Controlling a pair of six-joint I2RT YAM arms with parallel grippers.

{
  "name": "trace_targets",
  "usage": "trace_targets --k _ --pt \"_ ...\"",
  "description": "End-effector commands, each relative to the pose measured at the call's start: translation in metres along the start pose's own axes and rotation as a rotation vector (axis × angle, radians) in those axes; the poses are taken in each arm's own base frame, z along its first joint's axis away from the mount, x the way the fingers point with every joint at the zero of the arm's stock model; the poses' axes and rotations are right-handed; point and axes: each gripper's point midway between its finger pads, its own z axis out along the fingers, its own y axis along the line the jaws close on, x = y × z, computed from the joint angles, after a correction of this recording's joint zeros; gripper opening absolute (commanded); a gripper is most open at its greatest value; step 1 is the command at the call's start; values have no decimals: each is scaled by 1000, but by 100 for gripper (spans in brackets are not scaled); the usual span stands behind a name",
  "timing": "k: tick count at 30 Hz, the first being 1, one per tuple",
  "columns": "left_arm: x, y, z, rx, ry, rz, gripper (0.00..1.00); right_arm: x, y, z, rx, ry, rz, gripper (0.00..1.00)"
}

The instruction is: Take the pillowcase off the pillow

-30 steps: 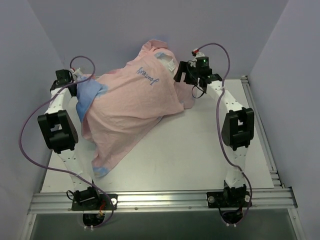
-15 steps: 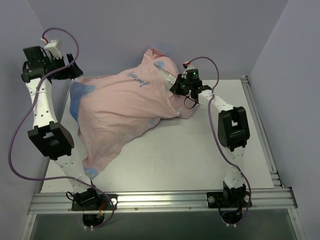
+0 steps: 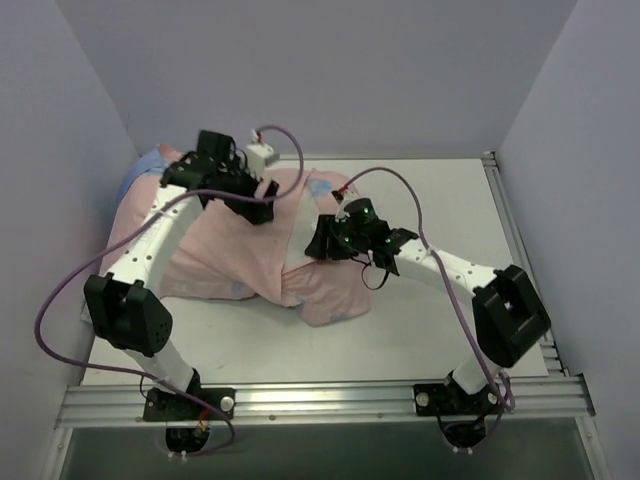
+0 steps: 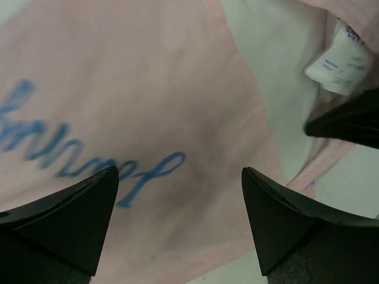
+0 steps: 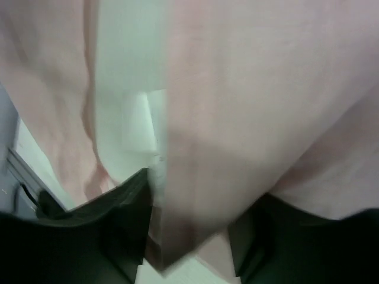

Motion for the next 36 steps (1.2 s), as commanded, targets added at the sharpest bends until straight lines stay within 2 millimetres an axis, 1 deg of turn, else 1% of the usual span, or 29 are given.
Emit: trace_targets --k 1,2,3,4,6,7,9,10,11,14,15,17,18,19,20,21,22,23,24,25,26,27,29,30,31,33,34,35,36 --pt "38 -11 42 -38 129 101 94 5 -9 -35 64 6 49 54" --pt "44 -24 54 -25 154 131 94 1 -13 -40 89 -7 40 60" --pt "43 -23 62 -42 147 146 94 -9 -21 -47 147 -45 28 67" --pt "46 -21 70 -57 157 150 94 -19 -25 -57 186 -64 25 67" --pt "49 -14 81 -85 146 144 95 -37 -31 -64 229 -111 3 67" --pt "49 -13 83 -89 142 141 88 -55 -26 -67 215 -151 5 67" --pt "53 -17 87 -64 131 137 60 -72 -18 -65 185 -182 2 67" --pt "51 -22 86 -46 117 133 49 -82 -15 -63 179 -210 -2 67" --pt "52 -26 86 -28 110 131 33 -93 -11 -63 176 -233 -4 67" --pt "51 -37 82 17 76 122 30 -112 -10 -45 166 -273 9 66" --pt "50 -38 81 22 65 121 29 -109 -18 -29 182 -254 17 66" --pt "49 -39 79 22 59 114 14 -113 -24 -15 200 -248 19 65" --pt "49 -39 79 15 58 113 8 -114 -29 -1 220 -227 17 63" --pt "48 -38 79 10 56 108 4 -114 -33 6 234 -217 16 62" --pt "48 -35 80 -1 57 106 2 -116 -38 10 256 -215 12 60" --pt "49 -33 81 -9 62 104 2 -112 -47 17 298 -191 13 53" --pt "52 -27 81 -38 72 99 2 -109 -55 16 334 -178 14 47" --pt "53 -23 81 -52 78 93 2 -108 -64 13 380 -186 12 39" --pt "57 -19 83 -65 89 85 2 -106 -81 2 454 -203 18 36" --pt "61 -13 83 -90 106 78 2 -106 -90 -6 483 -217 22 32" --pt "66 -4 82 -111 116 64 2 -105 -98 -14 503 -229 29 25" --pt "71 1 84 -121 125 61 2 -105 -114 -31 536 -253 50 21" --pt "81 16 83 -159 142 44 2 -106 -129 -53 562 -280 79 11" --pt "85 20 82 -171 146 43 2 -105 -149 -63 599 -287 104 11" --pt "88 25 81 -182 151 41 2 -89 -166 -67 631 -257 119 10" --pt "98 38 78 -218 166 36 2 -80 -183 -77 657 -246 130 6" --pt "100 42 77 -231 169 32 2 -66 -200 -80 688 -220 148 2" --pt "103 45 76 -240 171 30 2 -56 -209 -80 700 -197 150 0" --pt "108 50 74 -246 178 26 2 -58 -215 -76 687 -218 154 0"
